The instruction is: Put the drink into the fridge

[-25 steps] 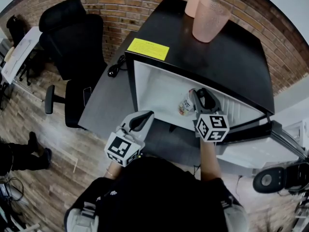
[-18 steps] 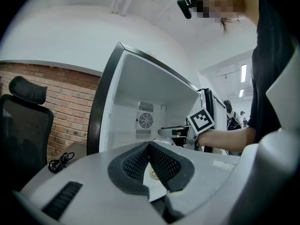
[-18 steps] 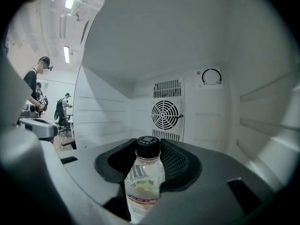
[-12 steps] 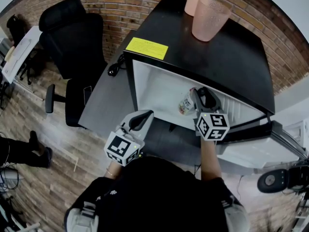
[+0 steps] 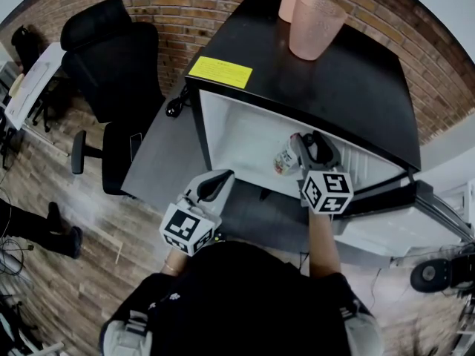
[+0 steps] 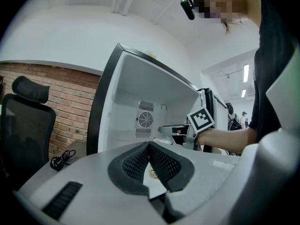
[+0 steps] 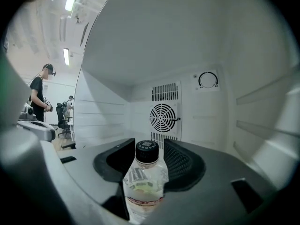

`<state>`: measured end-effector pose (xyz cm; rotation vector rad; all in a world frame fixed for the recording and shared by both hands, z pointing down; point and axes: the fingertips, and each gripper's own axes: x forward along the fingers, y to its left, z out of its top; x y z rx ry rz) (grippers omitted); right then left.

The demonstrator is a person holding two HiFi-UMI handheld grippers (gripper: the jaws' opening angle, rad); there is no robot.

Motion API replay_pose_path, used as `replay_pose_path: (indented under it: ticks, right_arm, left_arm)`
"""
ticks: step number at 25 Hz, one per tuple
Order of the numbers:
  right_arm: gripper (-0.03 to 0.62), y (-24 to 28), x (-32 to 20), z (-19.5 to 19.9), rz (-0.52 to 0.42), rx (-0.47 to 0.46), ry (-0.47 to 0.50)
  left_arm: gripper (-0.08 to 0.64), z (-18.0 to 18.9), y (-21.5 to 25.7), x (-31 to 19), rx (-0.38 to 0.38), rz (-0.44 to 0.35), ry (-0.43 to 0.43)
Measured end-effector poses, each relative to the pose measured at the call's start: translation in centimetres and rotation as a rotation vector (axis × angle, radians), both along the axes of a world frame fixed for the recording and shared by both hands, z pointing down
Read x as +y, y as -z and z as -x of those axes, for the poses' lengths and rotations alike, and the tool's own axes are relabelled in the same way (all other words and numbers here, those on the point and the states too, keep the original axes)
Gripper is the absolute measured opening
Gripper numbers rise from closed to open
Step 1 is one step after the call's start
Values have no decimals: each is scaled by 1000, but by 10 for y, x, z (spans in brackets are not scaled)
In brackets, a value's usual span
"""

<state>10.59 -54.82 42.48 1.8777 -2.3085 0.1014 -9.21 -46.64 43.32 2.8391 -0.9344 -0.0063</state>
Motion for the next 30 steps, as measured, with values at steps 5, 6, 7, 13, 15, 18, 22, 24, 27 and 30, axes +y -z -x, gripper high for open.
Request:
replay_pose_path:
  ticks: [5,6,7,13,15,18,22,24,27,30]
  right_arm:
    - [178,12,13,5,-37,-14,16]
    - [178,14,17,7,-46,-18,19]
    - [178,16,21,8,-55,-22,21]
    - [145,24,48,7,-118,-30,5]
    - [128,25,57,8,-125,-44,8]
    - [96,26,71,11,-133,-58,17]
    - [38,26,89,9,-144,-76,15]
    - [13,23,98,8,-139,-84,10]
    - [-2,16,109,5,-125,-98,4]
    - [-2,9,119,3,-105,-110,-1]
  left_arm:
    - [-3,-3,1,4,1,1,3]
    - [-3,-4,1,4,2,3,2]
    - [-3,-5,0,5,5,6,2]
    - [-3,-12,0,8,18,27,-1]
    - [-3,-15,0,9,14,27,-2]
    - [-3,-21,1,10,12,31,-5]
    - [-3,-30,3,11,27,41,-15]
    - [-3,-34,3,12,24,42,-22]
    - [-3,-41,3,13,14,38,-34]
    - [-3,-47,2,16,6,42,-45]
